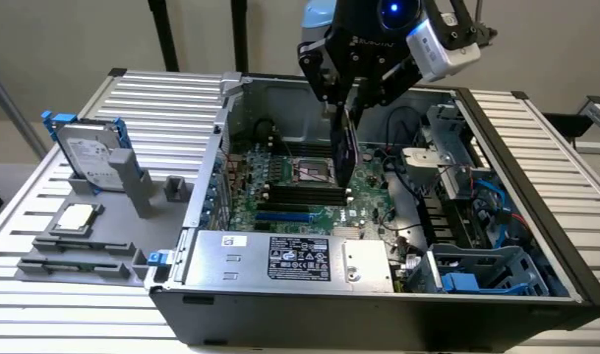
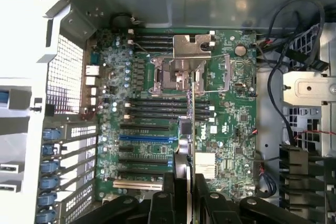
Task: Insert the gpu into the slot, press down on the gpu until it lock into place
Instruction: 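Insert the gpu into the slot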
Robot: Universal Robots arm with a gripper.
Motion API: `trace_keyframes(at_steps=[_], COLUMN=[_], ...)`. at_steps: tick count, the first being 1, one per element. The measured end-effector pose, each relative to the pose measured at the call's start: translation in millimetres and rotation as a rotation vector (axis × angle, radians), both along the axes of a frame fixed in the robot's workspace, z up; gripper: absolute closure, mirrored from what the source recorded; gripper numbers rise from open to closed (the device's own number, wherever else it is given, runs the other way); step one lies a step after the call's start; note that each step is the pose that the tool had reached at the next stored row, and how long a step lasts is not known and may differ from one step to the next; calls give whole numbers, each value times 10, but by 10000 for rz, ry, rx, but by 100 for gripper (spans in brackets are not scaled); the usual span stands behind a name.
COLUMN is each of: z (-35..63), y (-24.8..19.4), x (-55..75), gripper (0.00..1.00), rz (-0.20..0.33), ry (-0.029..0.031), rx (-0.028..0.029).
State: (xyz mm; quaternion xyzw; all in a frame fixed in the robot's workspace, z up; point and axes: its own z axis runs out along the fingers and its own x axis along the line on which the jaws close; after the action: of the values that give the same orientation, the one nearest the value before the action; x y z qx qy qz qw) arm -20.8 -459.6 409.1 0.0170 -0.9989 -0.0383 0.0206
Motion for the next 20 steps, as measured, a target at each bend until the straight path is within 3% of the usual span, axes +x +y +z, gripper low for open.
trace_keyframes(at_steps=[20], z=[-11], y=[0], x=[0], gripper=[74], rz=[3631], ry=[-6], rx=[-1])
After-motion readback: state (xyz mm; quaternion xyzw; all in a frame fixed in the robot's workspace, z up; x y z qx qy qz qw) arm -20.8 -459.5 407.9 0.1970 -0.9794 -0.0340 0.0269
